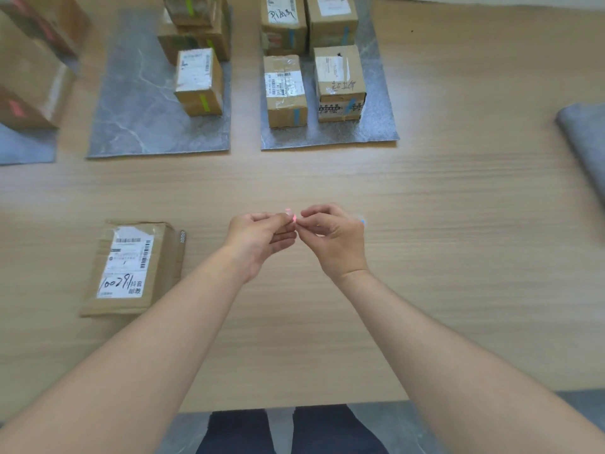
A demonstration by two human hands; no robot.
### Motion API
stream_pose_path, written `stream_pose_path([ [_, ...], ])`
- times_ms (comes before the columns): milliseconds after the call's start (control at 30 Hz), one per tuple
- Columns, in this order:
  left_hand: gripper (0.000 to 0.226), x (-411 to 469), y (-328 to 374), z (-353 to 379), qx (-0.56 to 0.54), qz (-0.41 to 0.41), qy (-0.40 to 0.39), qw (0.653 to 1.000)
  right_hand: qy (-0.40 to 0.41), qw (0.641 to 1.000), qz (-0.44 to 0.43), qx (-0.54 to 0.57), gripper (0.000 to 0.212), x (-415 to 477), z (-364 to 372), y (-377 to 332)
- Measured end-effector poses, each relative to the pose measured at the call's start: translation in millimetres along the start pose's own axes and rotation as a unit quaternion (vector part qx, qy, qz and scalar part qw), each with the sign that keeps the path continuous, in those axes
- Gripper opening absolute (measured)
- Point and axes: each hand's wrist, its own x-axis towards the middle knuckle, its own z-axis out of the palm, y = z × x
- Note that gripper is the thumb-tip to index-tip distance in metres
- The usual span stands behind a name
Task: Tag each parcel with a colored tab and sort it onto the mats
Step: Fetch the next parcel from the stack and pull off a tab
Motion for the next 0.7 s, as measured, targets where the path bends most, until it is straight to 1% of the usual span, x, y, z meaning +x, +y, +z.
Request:
stream_pose_path([
  [100, 0.012, -17, -1, -32, 0.011, 0.027, -0.01, 1.0, -0.016, 0.999, -0.042, -0.013, 0.007, -17, 20, -21],
  [167, 0.013, -27, -4, -55, 0.027, 0.049, -0.018, 0.998, -0.022, 0.998, -0.059, -0.019, 0.011, -30, 35, -35],
  [233, 0.016, -37, -9, -80, 0.057, 0.087, -0.019, 0.994, -0.02, 0.997, -0.065, -0.046, 0.021, -46, 51, -48],
  [300, 0.009, -49, -14, -105, 0.082, 0.121, -0.013, 0.989, -0.003, 0.994, -0.068, -0.088, 0.034, -63, 68, -57],
  [400, 0.008, -67, -21, -147, 0.117, 0.161, 0.0, 0.98, 0.032, 0.989, -0.042, -0.137, 0.041, -92, 94, -75],
  [533, 0.005, -93, -33, -204, 0.148, 0.181, 0.004, 0.972, 0.034, 0.992, -0.002, -0.125, 0.041, -133, 130, -103],
  [700, 0.008, -111, -48, -254, 0.173, 0.188, 0.009, 0.967, 0.018, 0.994, 0.014, -0.109, 0.038, -165, 169, -125],
])
